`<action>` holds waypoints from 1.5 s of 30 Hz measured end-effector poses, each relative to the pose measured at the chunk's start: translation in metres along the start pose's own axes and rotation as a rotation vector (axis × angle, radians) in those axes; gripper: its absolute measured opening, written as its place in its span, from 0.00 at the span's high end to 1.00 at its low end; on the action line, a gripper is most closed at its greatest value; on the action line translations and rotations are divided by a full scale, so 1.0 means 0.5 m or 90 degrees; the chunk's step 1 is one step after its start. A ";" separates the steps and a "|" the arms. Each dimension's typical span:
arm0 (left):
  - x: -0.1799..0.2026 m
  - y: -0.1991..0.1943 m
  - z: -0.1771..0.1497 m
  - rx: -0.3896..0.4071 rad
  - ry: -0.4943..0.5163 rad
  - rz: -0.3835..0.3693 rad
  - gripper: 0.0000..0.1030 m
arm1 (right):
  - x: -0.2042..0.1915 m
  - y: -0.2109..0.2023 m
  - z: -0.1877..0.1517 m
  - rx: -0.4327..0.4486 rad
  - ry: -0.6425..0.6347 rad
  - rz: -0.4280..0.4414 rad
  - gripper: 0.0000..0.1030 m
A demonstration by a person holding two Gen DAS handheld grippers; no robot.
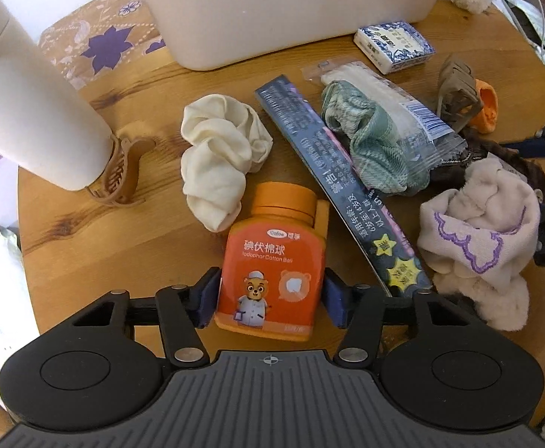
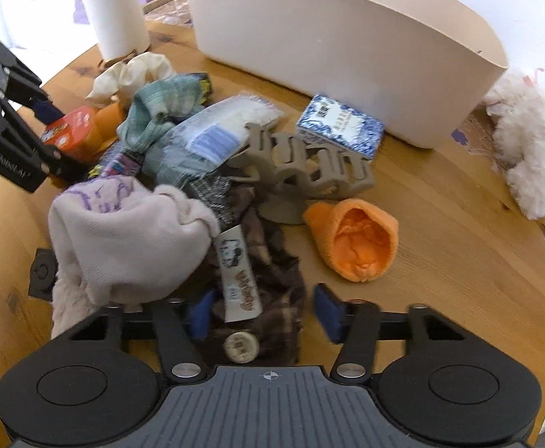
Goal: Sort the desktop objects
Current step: 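Grasp the brown plaid sock with the right tool while the left tool holds the orange bottle, then lift the orange bottle and plaid sock and carry both over the beige basket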
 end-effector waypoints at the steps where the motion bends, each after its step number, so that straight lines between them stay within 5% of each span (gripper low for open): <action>1: -0.002 -0.001 -0.003 -0.001 -0.005 -0.002 0.45 | -0.001 -0.002 -0.002 0.002 0.002 0.007 0.55; 24: -0.026 -0.071 -0.053 0.045 -0.027 -0.017 0.47 | 0.070 -0.134 -0.095 0.043 0.027 0.024 0.63; 45: -0.026 -0.212 -0.013 0.151 -0.037 -0.040 0.48 | 0.174 -0.271 -0.023 0.154 0.075 -0.029 0.63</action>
Point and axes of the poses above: each gripper's, at about its wrist camera, not at the fingertips, and y roughly the way its jaws point, x to its right, z to its top, the point moved 8 cm from there along y, roughly the way its jaws point, and after that the axes turned 4 degrees about -x, right-handed, at the moved point
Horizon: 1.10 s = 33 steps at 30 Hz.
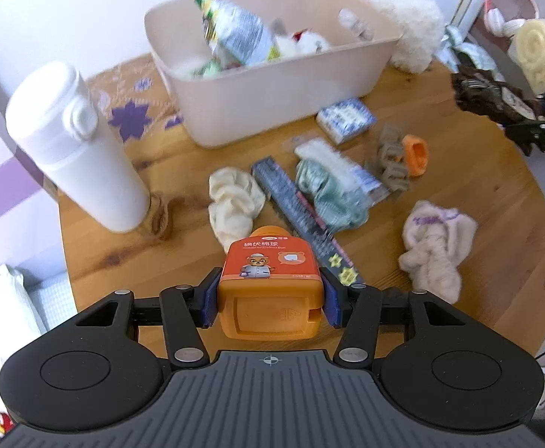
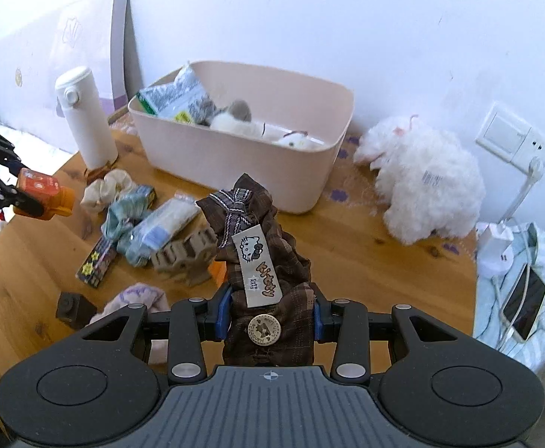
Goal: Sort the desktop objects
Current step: 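Lift the orange bottle and plaid sock and carry both over the beige basket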
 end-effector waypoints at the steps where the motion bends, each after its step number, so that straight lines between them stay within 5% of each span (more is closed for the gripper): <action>1: 0.001 -0.010 0.007 0.009 -0.001 0.001 0.48 | 0.004 -0.003 0.005 0.003 0.001 -0.002 0.63; 20: -0.017 -0.125 0.238 0.158 -0.025 0.040 0.48 | 0.056 -0.039 0.148 0.083 0.034 -0.026 0.63; 33: 0.005 -0.099 0.420 0.206 -0.023 0.091 0.48 | 0.088 0.050 0.285 0.087 0.061 -0.041 0.63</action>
Point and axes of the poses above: each gripper's, at about its wrist camera, not at the fingertips, and y roughly the way its jaws point, x to its right, z to its top, the point moved 8 cm from there along y, roughly the way its jaws point, and after that the axes turned 4 degrees about -x, right-handed, at the moved point
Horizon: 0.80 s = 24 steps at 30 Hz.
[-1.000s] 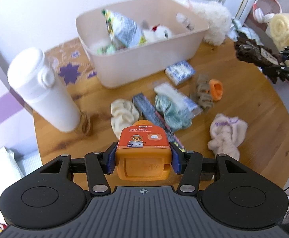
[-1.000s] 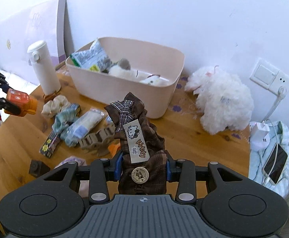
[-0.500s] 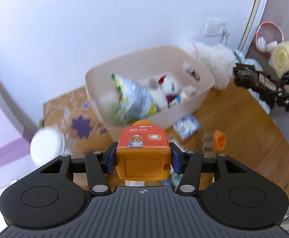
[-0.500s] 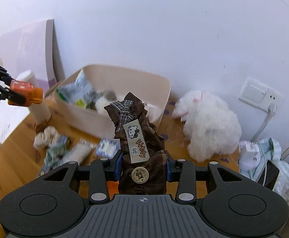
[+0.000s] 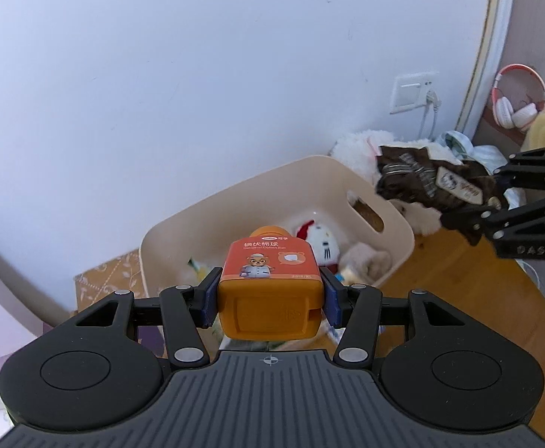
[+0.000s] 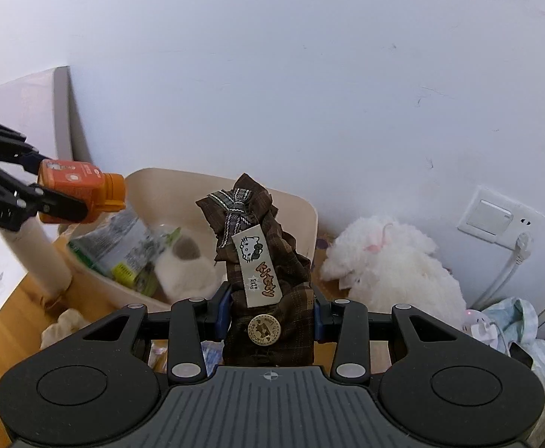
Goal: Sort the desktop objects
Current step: 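Lift the orange bottle and plaid sock and carry both over the beige basket, then open both tools to drop the bottle and plaid sock into the basket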
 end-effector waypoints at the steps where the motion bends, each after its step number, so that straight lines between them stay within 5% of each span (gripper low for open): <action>1: 0.001 0.012 0.005 -0.004 -0.007 0.001 0.48 | 0.001 0.011 0.004 -0.003 0.006 -0.001 0.63; 24: -0.028 0.214 -0.002 -0.070 -0.078 0.116 0.48 | -0.062 0.217 0.001 -0.123 0.060 0.000 0.63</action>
Point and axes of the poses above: each gripper's, at about its wrist camera, not at the fingertips, and y roughly the way its jaws point, x to its right, z to its top, the point moved 8 cm from there along y, roughly the way its jaws point, and after that the axes turned 4 degrees about -x, right-handed, at the moved point
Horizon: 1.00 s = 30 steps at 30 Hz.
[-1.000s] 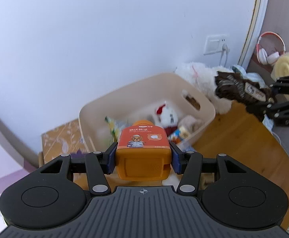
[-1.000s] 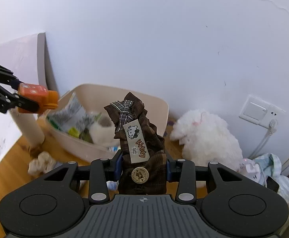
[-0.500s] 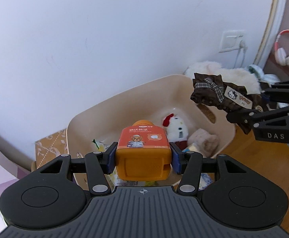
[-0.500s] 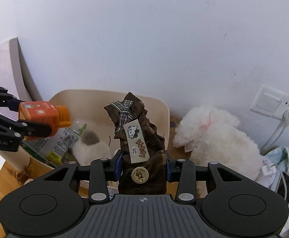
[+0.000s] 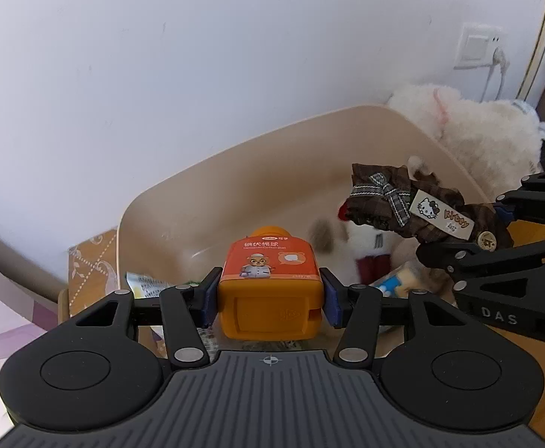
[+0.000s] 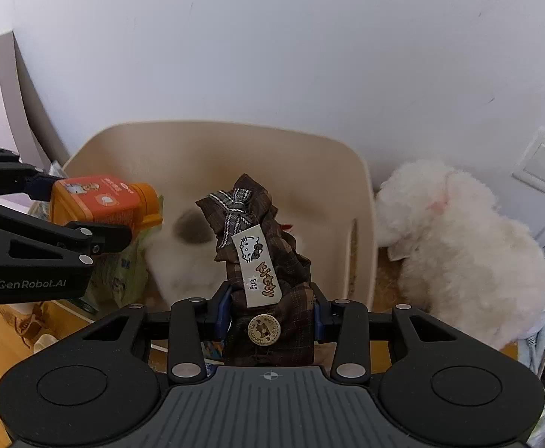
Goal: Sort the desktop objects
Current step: 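Open both tools to drop the bottle and plaid sock into the basket, then return both tools to the remaining items on the table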
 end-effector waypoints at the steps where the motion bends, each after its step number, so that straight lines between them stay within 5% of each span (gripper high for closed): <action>1: -0.002 0.002 -0.002 0.000 -0.001 -0.001 0.47 | -0.003 0.005 -0.001 -0.004 0.000 -0.001 0.63; 8: -0.026 -0.015 -0.008 0.018 -0.009 -0.001 0.31 | -0.014 0.004 -0.012 -0.011 -0.026 -0.007 0.30; 12: -0.030 -0.040 -0.022 0.026 -0.038 -0.029 0.30 | 0.003 -0.028 -0.017 0.011 -0.009 0.000 0.23; 16: -0.030 -0.066 -0.041 0.038 -0.035 -0.030 0.30 | 0.017 -0.061 -0.026 0.032 0.014 0.013 0.02; 30: -0.016 -0.155 -0.148 0.053 -0.012 -0.034 0.30 | 0.042 -0.148 -0.142 0.019 -0.003 0.037 0.00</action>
Point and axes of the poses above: each gripper's, at about its wrist camera, not at the fingertips, and y roughly the way its jaws point, x to its right, z to its top, the point moved 8 cm from there along y, roughly the way its jaws point, and after that the axes turned 4 degrees about -x, right-handed, at the moved point
